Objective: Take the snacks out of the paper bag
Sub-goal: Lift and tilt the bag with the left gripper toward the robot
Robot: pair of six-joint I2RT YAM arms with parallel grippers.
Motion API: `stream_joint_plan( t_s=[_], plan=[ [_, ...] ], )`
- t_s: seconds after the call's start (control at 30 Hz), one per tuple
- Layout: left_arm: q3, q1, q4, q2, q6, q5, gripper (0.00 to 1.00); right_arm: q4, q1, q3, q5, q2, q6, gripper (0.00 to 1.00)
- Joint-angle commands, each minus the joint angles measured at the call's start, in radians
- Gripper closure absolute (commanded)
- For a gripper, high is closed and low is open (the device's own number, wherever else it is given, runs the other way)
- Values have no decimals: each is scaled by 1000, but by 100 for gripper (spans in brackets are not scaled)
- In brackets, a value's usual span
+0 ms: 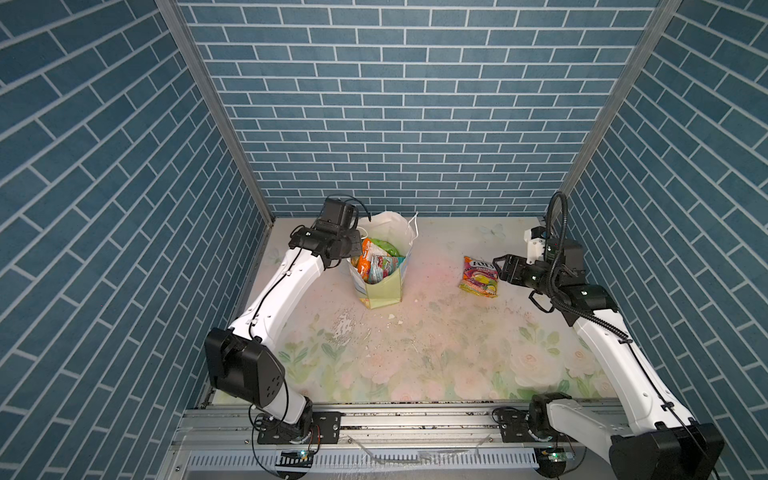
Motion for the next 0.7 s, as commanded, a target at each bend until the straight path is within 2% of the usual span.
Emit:
stream_joint_plan(
  t_s=[0.0, 0.17, 0.27, 0.37, 0.47, 0.67],
  plan=[
    [123, 36, 4, 34, 150, -113, 100, -7, -2, -17, -12, -34, 31, 29],
    [291, 46, -21, 160, 312, -169, 100, -20, -1, -38, -6, -77, 55, 29],
    [359, 42, -47, 224, 356, -173, 100, -17, -1, -58, -24, -100, 86, 29],
    [384, 21, -35, 260, 383, -191, 100, -12, 0, -91, -33, -130, 125, 29],
    [391, -36, 0, 288, 443, -255, 100, -3, -2, -132, -34, -165, 162, 29],
    [434, -46, -48, 342, 365, -164, 100, 39, -1, -224, -28, -249, 231, 30]
  ],
)
